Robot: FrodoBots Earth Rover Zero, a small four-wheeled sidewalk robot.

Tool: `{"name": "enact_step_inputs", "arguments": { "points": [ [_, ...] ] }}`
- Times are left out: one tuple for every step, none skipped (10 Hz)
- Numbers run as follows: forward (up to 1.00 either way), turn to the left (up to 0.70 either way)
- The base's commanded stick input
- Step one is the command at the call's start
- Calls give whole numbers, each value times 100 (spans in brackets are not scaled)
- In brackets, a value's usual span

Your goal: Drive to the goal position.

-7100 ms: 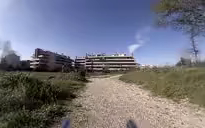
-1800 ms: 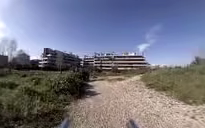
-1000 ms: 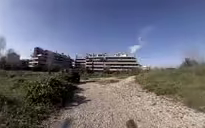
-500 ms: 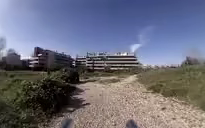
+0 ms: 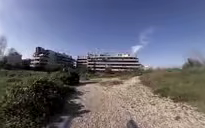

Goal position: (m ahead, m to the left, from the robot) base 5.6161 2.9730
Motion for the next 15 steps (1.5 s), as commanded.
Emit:
{"name": "enact_step_inputs", "arguments": {
  "points": [
    [50, 0],
    [50, 0],
    [50, 0],
    [50, 0],
    [50, 0],
    [50, 0],
    [50, 0],
    [50, 0],
    [50, 0],
    [50, 0],
    [50, 0],
    [50, 0],
    [50, 0],
    [50, 0],
    [50, 0]
  ]
}}
